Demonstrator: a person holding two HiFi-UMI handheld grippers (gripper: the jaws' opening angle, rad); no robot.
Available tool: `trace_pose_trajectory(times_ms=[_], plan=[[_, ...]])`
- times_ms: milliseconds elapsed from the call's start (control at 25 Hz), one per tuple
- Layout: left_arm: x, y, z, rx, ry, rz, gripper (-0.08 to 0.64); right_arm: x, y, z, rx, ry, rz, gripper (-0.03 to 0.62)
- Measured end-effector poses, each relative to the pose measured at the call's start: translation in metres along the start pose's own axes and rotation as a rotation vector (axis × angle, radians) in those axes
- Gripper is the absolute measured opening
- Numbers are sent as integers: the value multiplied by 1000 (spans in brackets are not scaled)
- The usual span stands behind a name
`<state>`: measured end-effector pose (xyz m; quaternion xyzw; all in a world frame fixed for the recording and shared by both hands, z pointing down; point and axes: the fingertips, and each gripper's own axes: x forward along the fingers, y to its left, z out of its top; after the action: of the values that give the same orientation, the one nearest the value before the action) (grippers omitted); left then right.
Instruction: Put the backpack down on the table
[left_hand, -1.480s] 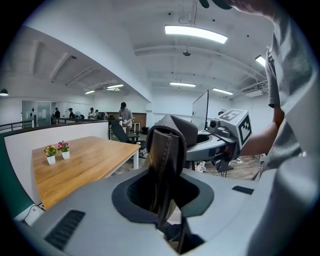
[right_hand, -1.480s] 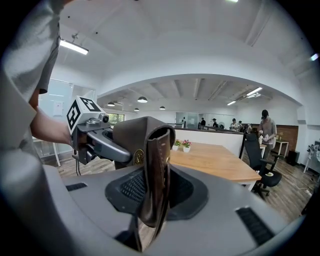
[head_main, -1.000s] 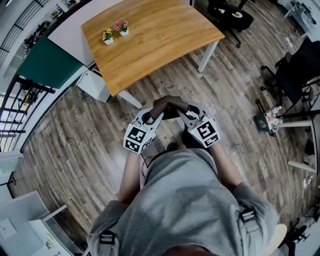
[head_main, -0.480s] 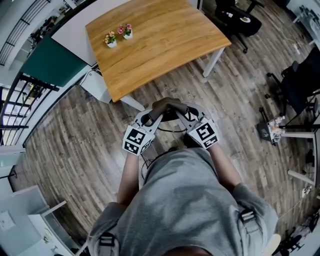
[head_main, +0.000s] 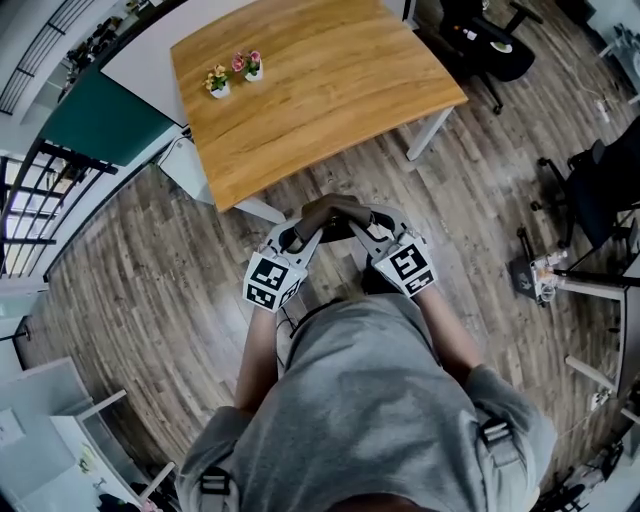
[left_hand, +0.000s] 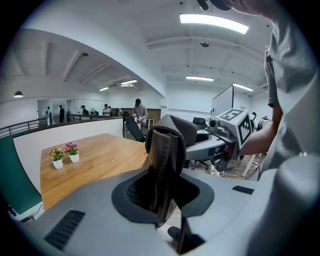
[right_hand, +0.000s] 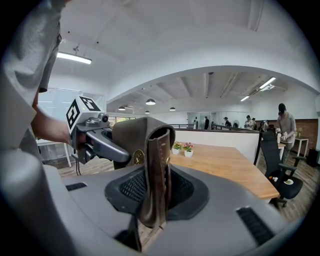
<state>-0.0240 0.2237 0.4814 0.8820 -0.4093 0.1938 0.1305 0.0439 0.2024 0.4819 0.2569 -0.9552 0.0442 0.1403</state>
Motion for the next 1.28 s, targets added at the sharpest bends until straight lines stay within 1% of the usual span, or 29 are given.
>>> trace_pose_trajectory(times_ms=[160,320,840,1280], plan=[[21,5,12,-10,-2,28,84,4,-27,1,-3,-4,28,98],[35,9,21,-22,-1,52,84,6,-45,4,-14,-7,56,100],[92,17,45,-43,9,105,84,9,-111,-1,-30,-14,122,101],[123,34,69,-38,-23,139,84,17,-151,10,-53,-29,107,100]])
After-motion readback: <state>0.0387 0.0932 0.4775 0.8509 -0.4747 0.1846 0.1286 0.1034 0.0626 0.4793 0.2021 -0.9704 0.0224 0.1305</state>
